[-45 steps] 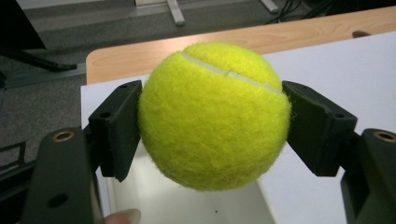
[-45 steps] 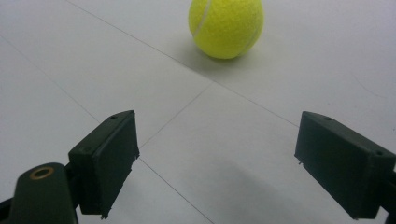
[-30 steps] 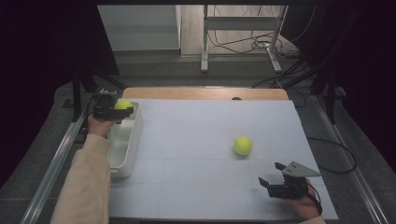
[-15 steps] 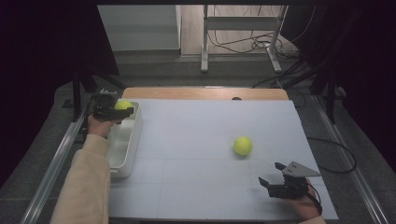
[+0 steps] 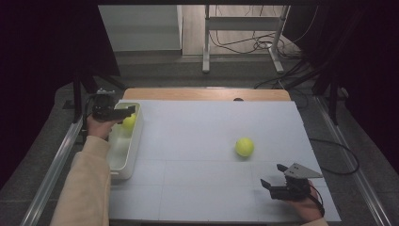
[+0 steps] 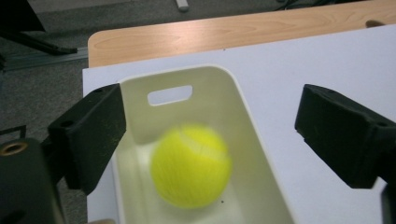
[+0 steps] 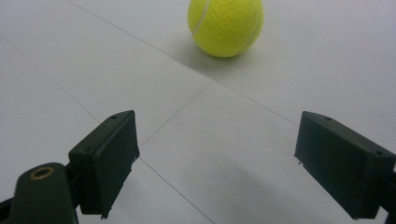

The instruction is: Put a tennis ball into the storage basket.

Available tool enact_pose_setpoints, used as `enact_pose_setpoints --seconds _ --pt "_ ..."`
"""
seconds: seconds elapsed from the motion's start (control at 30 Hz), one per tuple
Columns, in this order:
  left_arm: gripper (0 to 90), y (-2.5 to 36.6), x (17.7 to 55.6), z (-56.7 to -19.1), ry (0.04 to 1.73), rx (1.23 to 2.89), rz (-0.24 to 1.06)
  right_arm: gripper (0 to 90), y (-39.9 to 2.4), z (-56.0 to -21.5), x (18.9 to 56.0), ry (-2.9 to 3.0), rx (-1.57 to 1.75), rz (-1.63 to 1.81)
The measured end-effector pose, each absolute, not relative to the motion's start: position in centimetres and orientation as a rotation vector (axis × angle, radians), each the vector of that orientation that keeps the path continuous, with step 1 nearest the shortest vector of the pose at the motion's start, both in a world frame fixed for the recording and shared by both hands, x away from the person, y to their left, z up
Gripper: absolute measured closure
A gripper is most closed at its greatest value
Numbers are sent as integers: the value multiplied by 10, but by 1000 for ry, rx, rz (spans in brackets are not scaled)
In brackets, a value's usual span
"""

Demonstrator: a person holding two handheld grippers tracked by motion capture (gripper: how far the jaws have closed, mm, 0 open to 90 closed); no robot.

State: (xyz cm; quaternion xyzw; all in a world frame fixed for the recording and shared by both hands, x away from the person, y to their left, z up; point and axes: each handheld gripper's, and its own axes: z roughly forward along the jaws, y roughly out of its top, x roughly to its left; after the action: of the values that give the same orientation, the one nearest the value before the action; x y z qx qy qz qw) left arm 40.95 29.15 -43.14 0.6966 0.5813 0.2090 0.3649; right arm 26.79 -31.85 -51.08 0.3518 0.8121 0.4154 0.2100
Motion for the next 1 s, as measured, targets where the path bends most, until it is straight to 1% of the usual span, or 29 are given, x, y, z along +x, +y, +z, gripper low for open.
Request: enact_pose_setpoints --seconds 0.3,0.5,1.0 --pt "81 280 394 -427 1398 1790 510 139 -319 -510 268 2254 980 1148" --pt "85 269 380 -423 1323 1804 515 139 -318 -510 267 2249 983 1151" --pt "92 251 355 -422 1188 1741 461 139 -319 -511 269 2238 1001 1156"
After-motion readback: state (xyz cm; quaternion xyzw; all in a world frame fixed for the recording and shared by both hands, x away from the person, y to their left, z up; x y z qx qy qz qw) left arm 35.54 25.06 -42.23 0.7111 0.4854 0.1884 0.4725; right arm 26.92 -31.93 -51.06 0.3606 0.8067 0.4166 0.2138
